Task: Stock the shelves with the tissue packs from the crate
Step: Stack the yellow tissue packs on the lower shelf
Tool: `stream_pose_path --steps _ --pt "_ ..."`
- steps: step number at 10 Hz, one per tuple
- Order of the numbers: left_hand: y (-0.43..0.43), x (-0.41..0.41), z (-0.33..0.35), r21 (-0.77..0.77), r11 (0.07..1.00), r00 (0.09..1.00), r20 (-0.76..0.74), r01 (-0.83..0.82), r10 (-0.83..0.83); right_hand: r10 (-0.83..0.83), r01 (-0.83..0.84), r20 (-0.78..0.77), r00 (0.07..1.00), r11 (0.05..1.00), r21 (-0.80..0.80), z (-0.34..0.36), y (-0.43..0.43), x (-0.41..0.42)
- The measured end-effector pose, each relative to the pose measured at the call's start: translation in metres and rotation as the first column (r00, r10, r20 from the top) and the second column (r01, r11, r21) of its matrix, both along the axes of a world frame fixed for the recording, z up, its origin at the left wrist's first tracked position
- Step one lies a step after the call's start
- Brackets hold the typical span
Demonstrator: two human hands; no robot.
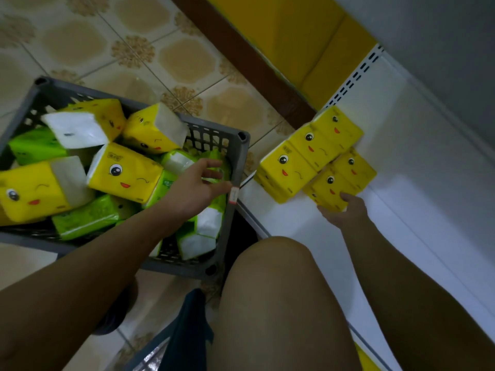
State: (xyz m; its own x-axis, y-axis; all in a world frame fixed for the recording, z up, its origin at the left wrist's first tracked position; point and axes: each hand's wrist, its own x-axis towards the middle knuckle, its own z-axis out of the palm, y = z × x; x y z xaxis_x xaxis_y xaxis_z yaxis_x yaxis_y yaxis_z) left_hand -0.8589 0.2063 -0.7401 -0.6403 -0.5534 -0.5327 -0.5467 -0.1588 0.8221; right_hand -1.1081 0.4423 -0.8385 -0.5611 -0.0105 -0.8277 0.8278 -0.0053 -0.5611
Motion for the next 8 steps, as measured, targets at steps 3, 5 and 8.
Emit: stream_pose_path --steps 3,5,8 --pt "-0.051 0.068 0.016 -0.145 0.986 0.982 0.155 -0.086 0.109 0.157 -0.127 0.099 0.983 0.957 -0.261 0.108 -0.064 0.063" --pt "-0.083 0.105 0.029 -0.396 0.909 0.964 0.166 -0.129 0.209 0.84 -0.861 -0.213 0.5 0.508 -0.02 0.198 -0.176 0.127" --pt "-0.13 0.126 0.02 -0.396 0.904 0.946 0.198 -0.162 0.257 0.983 -0.905 -0.144 -0.118 -0.046 0.422 0.143 -0.298 0.208"
